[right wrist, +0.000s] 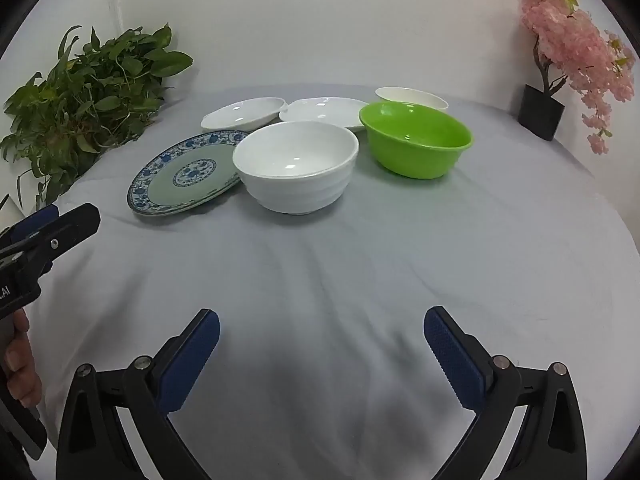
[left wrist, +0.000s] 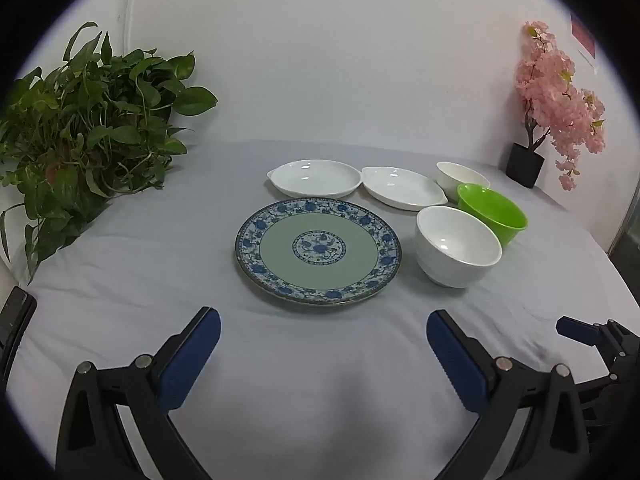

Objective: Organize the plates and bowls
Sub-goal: 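Move both tools toward the blue-and-white patterned plate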

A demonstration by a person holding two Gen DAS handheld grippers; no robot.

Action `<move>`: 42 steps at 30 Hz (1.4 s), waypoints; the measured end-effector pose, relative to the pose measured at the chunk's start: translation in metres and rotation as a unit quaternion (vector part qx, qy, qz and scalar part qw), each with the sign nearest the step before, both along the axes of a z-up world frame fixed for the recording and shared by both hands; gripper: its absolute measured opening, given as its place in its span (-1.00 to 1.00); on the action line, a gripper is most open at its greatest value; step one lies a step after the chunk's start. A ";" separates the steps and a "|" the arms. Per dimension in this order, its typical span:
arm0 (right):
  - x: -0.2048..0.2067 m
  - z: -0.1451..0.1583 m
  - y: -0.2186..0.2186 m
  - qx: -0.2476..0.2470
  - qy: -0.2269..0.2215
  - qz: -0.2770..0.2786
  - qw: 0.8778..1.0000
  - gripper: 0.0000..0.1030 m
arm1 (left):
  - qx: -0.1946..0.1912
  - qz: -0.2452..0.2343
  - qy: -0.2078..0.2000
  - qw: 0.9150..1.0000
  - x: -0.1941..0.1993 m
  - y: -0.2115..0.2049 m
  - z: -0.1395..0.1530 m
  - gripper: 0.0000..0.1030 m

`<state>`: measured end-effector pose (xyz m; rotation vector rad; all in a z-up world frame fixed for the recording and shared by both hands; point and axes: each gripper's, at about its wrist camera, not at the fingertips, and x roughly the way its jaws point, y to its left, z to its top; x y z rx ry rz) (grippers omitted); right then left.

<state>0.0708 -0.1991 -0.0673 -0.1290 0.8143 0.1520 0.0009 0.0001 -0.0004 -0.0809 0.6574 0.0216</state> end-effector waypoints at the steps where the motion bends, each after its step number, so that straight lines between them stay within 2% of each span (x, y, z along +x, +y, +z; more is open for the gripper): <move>1: 0.001 0.000 0.003 -0.003 -0.001 0.003 1.000 1.00 | -0.004 -0.001 0.003 1.000 0.001 0.000 -0.001 1.00; 5: 0.007 0.001 0.008 -0.004 -0.002 0.001 1.000 1.00 | 0.001 0.007 0.005 1.000 0.006 -0.003 -0.002 1.00; 13: 0.013 0.001 0.000 -0.002 0.009 -0.038 0.999 1.00 | 0.011 -0.001 0.010 1.000 0.008 -0.011 0.001 1.00; 19: 0.008 0.006 -0.004 0.000 0.000 -0.038 0.999 1.00 | 0.009 -0.014 0.019 1.000 0.010 -0.013 0.006 1.00; 22: 0.006 0.007 -0.001 -0.003 -0.001 -0.029 1.000 1.00 | -0.004 -0.023 0.011 1.000 0.009 -0.017 0.007 1.00; 26: 0.006 0.010 0.001 0.001 -0.001 -0.021 1.000 1.00 | 0.005 -0.018 0.021 1.000 0.011 -0.015 0.013 1.00; 32: 0.007 0.018 0.008 0.009 0.000 -0.004 1.000 1.00 | 0.012 -0.013 0.028 0.999 0.019 0.002 0.023 1.00; 35: 0.007 0.022 0.016 0.015 -0.009 0.013 1.000 1.00 | 0.002 -0.022 0.027 0.999 0.024 0.016 0.028 1.00; 40: 0.009 0.028 0.033 0.054 -0.008 0.057 0.997 1.00 | -0.026 -0.040 0.034 0.998 0.047 0.053 0.038 1.00; 42: 0.011 0.028 0.042 0.090 -0.002 0.088 0.992 0.99 | -0.028 -0.042 0.049 0.998 0.064 0.068 0.036 1.00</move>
